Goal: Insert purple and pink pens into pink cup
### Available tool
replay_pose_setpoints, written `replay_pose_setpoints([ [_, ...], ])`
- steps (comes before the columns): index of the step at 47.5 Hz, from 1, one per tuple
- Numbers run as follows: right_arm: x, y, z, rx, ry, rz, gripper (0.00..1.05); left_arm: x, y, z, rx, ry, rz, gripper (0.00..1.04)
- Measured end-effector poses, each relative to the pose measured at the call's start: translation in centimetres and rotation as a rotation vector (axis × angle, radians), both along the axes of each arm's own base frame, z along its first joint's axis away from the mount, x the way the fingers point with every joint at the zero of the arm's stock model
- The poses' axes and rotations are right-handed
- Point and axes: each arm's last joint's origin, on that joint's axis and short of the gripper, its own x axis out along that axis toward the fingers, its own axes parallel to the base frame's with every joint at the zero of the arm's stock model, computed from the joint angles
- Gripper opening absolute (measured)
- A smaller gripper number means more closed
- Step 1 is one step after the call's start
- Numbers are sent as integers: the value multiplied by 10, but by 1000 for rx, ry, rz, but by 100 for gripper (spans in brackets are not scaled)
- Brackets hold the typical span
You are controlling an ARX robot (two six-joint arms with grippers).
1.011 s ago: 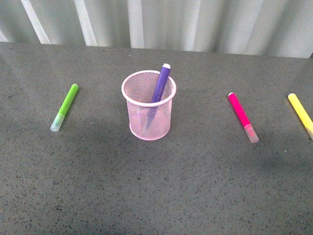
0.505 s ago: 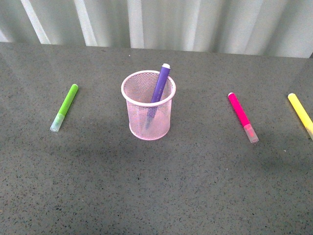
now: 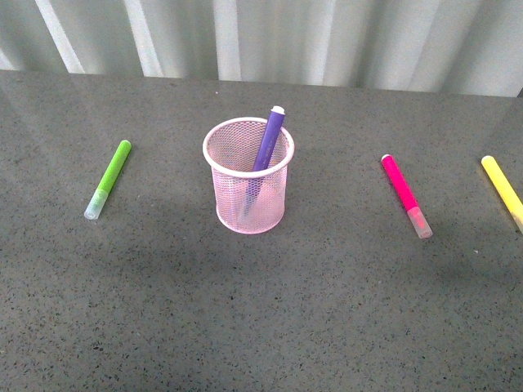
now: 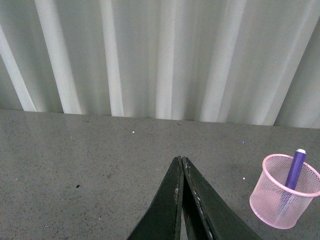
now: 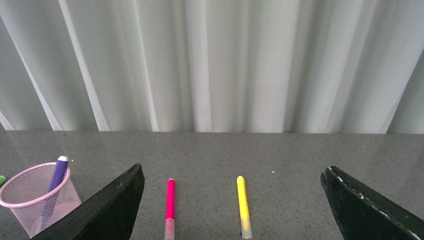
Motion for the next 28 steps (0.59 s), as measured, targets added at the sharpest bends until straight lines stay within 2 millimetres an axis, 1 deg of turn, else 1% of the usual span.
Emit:
replay_pose_setpoints([
  [22, 0, 0, 0, 0, 0, 0, 98, -8, 0, -1, 0, 0, 0, 4],
  [26, 0, 0, 0, 0, 0, 0, 98, -17, 0, -5, 0, 35, 0, 4],
  [28, 0, 0, 0, 0, 0, 0, 98, -19, 0, -4, 0, 10, 0, 4],
])
